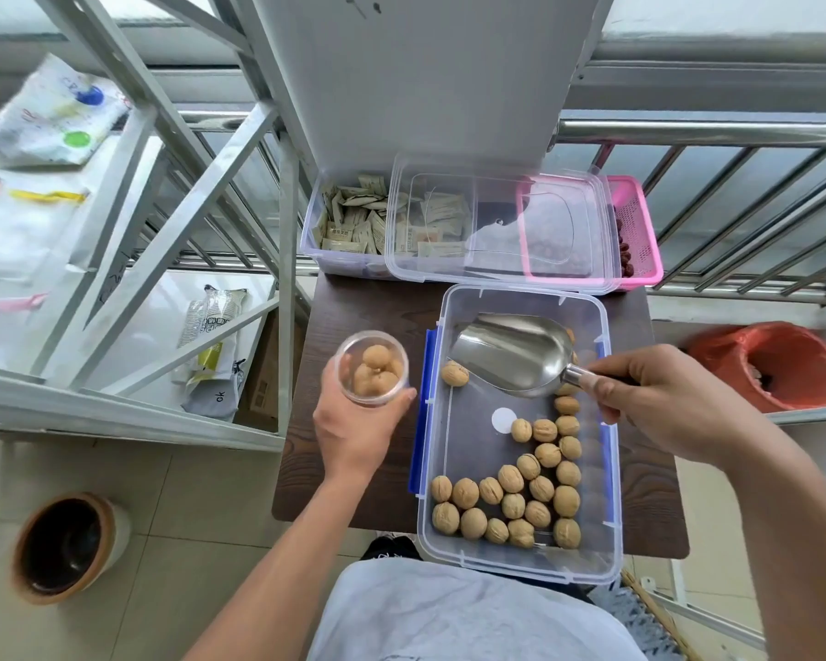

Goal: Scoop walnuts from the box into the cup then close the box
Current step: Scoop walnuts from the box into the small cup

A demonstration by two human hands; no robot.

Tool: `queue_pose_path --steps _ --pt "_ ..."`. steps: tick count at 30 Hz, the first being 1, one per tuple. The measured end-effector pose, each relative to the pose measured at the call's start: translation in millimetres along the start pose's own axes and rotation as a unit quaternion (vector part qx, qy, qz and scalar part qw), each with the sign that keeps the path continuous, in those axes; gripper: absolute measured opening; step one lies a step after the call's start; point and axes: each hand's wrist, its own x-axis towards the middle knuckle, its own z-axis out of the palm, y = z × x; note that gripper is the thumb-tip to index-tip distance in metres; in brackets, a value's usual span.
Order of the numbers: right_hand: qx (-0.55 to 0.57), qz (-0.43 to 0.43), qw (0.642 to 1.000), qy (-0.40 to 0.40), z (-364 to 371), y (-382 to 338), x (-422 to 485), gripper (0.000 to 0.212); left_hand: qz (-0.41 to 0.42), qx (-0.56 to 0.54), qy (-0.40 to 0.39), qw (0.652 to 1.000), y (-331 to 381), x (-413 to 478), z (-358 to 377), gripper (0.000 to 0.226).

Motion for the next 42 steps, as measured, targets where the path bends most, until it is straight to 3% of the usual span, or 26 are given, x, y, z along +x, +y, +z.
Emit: queue_pose_path --steps 2,14,18,24,27,42 --pt "0.004 0.015 1.0 0.0 3 8 3 0.045 0.028 0.021 -0.004 0.999 -2 0 -2 0.079" --pt "-0.04 0.117 0.992 -0.035 36 49 26 0.049 -0.031 -0.046 0.027 0.998 -7 4 5 0.094" --pt "-0.054 0.15 0.986 -0.053 48 57 31 0.045 -0.036 -0.058 0.03 0.997 -4 7 7 0.09" --pt "-0.089 0.179 0.98 0.012 72 52 28 0.022 0.029 0.007 0.004 1.0 -1 3 2 0.091" --pt "-0.065 0.197 0.978 0.03 83 47 28 0.02 0.053 0.017 0.003 0.998 4 -3 4 0.087" --pt "-0.133 0.167 0.977 0.0 104 31 42 0.027 0.061 0.002 -0.015 0.998 7 -5 6 0.086"
